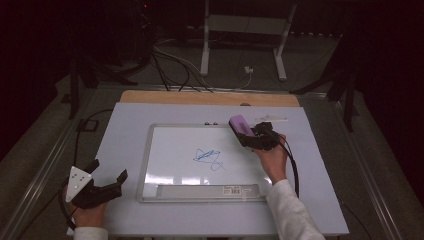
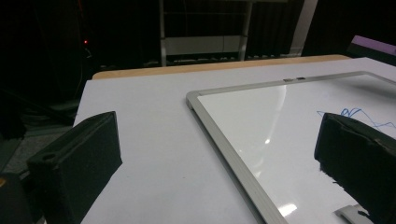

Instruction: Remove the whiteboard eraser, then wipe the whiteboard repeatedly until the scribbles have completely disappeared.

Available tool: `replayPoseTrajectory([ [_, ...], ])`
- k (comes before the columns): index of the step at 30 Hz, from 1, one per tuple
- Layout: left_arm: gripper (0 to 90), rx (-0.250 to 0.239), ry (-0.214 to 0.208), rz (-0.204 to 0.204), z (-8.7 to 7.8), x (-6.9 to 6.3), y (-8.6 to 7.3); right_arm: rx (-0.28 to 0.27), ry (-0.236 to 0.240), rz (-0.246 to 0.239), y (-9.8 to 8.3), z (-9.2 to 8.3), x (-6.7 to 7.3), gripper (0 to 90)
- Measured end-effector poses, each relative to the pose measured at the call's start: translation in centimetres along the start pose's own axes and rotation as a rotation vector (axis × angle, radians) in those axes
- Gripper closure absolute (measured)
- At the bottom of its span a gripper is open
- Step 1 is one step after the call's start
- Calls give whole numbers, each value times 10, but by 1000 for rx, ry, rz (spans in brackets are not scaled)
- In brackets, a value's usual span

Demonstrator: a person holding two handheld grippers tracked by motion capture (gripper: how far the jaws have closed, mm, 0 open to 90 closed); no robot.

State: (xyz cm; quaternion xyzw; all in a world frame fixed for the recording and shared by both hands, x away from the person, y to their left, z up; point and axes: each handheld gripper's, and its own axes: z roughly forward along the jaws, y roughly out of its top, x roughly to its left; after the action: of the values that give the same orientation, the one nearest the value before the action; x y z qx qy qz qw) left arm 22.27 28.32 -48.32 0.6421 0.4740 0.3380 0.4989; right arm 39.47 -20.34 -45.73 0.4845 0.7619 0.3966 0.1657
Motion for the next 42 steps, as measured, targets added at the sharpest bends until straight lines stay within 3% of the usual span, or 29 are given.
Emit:
replayPoseTrajectory([
  [8, 14, 0, -1, 1, 0, 0, 0, -8, 34, -45, 4, 3, 24, 413],
  [23, 14, 2, 1, 0, 0, 0, 0, 6, 75, -100, -1, 7, 43, 412],
  [33, 14, 2, 5, -4, -1, 1, 0, 49, 128, -162, -14, 14, 63, 412],
  [42, 14, 0, 5, -9, -1, 2, -1, 110, 140, -210, -31, 22, 77, 412],
])
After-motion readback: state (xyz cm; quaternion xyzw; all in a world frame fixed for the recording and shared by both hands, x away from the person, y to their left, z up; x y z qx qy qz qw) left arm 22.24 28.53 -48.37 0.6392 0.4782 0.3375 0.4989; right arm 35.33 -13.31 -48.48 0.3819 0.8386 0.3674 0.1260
